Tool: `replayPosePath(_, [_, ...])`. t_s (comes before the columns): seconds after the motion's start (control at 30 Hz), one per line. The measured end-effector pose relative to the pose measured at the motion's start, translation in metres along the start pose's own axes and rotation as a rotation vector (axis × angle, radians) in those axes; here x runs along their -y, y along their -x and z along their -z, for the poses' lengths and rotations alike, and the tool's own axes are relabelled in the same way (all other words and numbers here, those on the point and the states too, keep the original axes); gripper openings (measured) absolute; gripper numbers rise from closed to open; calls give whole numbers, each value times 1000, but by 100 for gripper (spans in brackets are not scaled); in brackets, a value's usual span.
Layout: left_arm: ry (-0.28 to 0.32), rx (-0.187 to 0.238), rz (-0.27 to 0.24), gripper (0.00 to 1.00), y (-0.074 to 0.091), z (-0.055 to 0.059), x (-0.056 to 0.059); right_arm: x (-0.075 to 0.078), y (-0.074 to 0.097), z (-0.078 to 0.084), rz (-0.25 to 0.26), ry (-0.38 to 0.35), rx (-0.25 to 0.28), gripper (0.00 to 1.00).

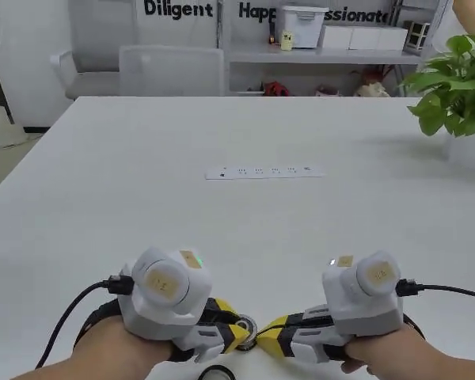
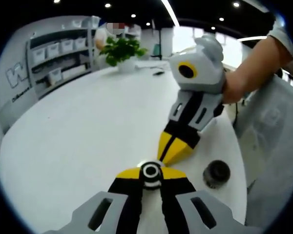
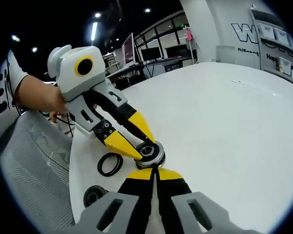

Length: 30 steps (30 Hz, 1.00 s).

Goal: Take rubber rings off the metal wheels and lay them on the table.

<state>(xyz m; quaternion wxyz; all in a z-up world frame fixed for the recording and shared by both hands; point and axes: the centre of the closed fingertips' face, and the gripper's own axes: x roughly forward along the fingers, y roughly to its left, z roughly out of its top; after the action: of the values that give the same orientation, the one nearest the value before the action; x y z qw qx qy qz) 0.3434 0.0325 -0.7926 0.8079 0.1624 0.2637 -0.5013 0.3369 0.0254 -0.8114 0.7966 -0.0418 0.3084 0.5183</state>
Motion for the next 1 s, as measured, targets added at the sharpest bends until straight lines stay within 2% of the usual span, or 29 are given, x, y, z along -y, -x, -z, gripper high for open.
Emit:
replayPosePath(0.2, [-6, 4, -1, 14, 0, 0, 0, 0, 0, 0, 5, -10, 0, 0])
replayPosePath(0.4, [-13, -1, -5, 14, -1, 0, 0, 1, 1, -2, 0, -57, 23, 0])
replayPosePath(1.0, [-19, -3, -20, 13, 0, 1, 1, 6, 7, -7, 13, -123, 66, 0])
